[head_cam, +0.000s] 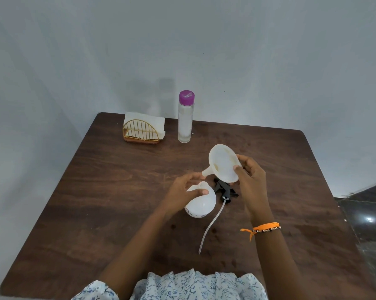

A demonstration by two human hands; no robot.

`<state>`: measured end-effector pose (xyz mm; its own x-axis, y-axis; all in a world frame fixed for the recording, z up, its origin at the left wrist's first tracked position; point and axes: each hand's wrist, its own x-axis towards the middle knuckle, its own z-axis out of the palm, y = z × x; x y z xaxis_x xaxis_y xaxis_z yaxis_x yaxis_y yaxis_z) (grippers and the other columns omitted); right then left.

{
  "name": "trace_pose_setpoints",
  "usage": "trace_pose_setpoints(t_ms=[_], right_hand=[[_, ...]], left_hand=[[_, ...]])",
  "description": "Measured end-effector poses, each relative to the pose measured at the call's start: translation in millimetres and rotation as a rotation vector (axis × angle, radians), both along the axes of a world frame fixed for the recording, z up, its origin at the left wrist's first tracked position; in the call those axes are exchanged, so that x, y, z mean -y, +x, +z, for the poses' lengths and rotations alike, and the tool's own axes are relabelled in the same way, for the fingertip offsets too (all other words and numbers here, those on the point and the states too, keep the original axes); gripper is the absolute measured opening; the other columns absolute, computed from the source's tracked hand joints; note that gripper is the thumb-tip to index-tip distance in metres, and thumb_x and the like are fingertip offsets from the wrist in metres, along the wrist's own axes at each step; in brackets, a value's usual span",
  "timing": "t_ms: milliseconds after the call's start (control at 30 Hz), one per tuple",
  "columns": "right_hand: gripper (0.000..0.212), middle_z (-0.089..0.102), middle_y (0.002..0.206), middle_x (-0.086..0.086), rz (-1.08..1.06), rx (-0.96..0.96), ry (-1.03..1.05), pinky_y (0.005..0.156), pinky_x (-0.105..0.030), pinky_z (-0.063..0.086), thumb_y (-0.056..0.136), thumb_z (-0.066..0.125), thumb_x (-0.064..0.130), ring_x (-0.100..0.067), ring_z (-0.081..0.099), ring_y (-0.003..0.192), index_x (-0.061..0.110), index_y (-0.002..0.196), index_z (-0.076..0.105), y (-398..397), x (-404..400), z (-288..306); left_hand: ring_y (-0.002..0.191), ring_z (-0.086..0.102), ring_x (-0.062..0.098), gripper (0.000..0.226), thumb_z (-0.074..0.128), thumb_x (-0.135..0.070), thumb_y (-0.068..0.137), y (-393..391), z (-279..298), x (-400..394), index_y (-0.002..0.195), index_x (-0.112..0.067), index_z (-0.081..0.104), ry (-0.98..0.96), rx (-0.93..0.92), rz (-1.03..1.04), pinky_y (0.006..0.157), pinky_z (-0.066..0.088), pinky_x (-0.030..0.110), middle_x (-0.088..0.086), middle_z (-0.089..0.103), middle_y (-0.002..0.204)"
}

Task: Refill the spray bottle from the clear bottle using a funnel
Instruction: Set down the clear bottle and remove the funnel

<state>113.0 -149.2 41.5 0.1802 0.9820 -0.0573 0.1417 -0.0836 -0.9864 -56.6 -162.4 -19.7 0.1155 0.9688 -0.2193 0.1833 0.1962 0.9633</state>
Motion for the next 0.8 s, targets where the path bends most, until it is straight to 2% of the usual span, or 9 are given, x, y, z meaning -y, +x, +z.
trace_pose_setpoints(t_ms=[67,167,300,367,433,500,667,800], right_hand=[[0.025,0.062,0.103,0.006,-0.021,0.01,0.011,0.059,-0.023,0.053,0.091,0.049,0.004,-0.01,0.058,0.091,0.019,0.105,0.063,-1,-11,0],[0.026,0.061,0.103,0.004,-0.026,0.045,0.014,0.058,-0.023,0.052,0.09,0.048,0.004,-0.011,0.058,0.092,0.015,0.108,0.063,-5,-33,-3],[0.029,0.059,0.098,0.008,-0.033,0.141,0.003,0.066,-0.028,0.054,0.085,0.049,0.002,-0.011,0.057,0.09,0.016,0.108,0.06,-12,-70,-15],[0.029,0.058,0.1,0.003,-0.019,0.211,-0.018,0.068,-0.023,0.05,0.083,0.049,0.0,-0.013,0.054,0.089,0.013,0.108,0.057,-16,-90,-25],[0.029,0.056,0.098,0.0,-0.016,0.27,-0.044,0.064,-0.017,0.043,0.081,0.048,-0.003,-0.013,0.051,0.086,0.011,0.105,0.055,-19,-111,-37],[0.029,0.055,0.094,0.0,-0.013,0.321,-0.063,0.068,-0.022,0.042,0.079,0.046,-0.006,-0.015,0.051,0.086,0.012,0.1,0.054,-22,-130,-50],[0.029,0.059,0.097,-0.002,0.033,0.433,-0.041,0.083,-0.039,0.048,0.075,0.044,-0.006,-0.019,0.054,0.091,0.011,0.095,0.054,-27,-174,-90],[0.029,0.059,0.102,-0.006,0.038,0.463,-0.024,0.081,-0.035,0.046,0.074,0.041,-0.007,-0.018,0.052,0.09,0.007,0.096,0.054,-33,-199,-108]], left_hand=[[0.106,0.056,-0.001,0.027,0.067,-0.022,0.085,-3,3,-5,0.109,-0.031,0.06,0.007,0.018,0.037,0.094,0.044,0.026,-0.018,0.061,0.113],[0.104,0.055,-0.005,0.025,0.06,-0.025,0.09,-8,8,-18,0.115,-0.027,0.059,0.001,0.035,0.13,0.09,0.045,0.022,-0.018,0.06,0.114],[0.103,0.055,-0.002,0.02,0.057,-0.02,0.092,-9,6,-42,0.11,-0.028,0.059,-0.019,-0.002,0.221,0.084,0.043,0.016,-0.017,0.06,0.108],[0.103,0.056,0.0,0.019,0.056,-0.018,0.093,-7,2,-53,0.109,-0.029,0.06,-0.043,0.0,0.251,0.08,0.043,0.014,-0.013,0.061,0.109],[0.104,0.057,0.002,0.019,0.055,-0.019,0.093,-5,-1,-64,0.109,-0.028,0.06,-0.064,-0.004,0.257,0.082,0.045,0.016,-0.011,0.062,0.111],[0.103,0.058,0.002,0.02,0.056,-0.019,0.093,-3,-7,-75,0.111,-0.027,0.061,-0.081,-0.017,0.257,0.083,0.046,0.017,-0.011,0.063,0.11],[0.096,0.058,-0.004,0.021,0.055,-0.013,0.093,3,-20,-93,0.11,-0.023,0.061,-0.097,-0.035,0.202,0.074,0.044,0.008,-0.015,0.062,0.103],[0.102,0.058,0.003,0.021,0.056,-0.011,0.092,3,-34,-97,0.105,-0.027,0.061,-0.115,-0.065,0.18,0.081,0.044,0.013,-0.01,0.064,0.105]])
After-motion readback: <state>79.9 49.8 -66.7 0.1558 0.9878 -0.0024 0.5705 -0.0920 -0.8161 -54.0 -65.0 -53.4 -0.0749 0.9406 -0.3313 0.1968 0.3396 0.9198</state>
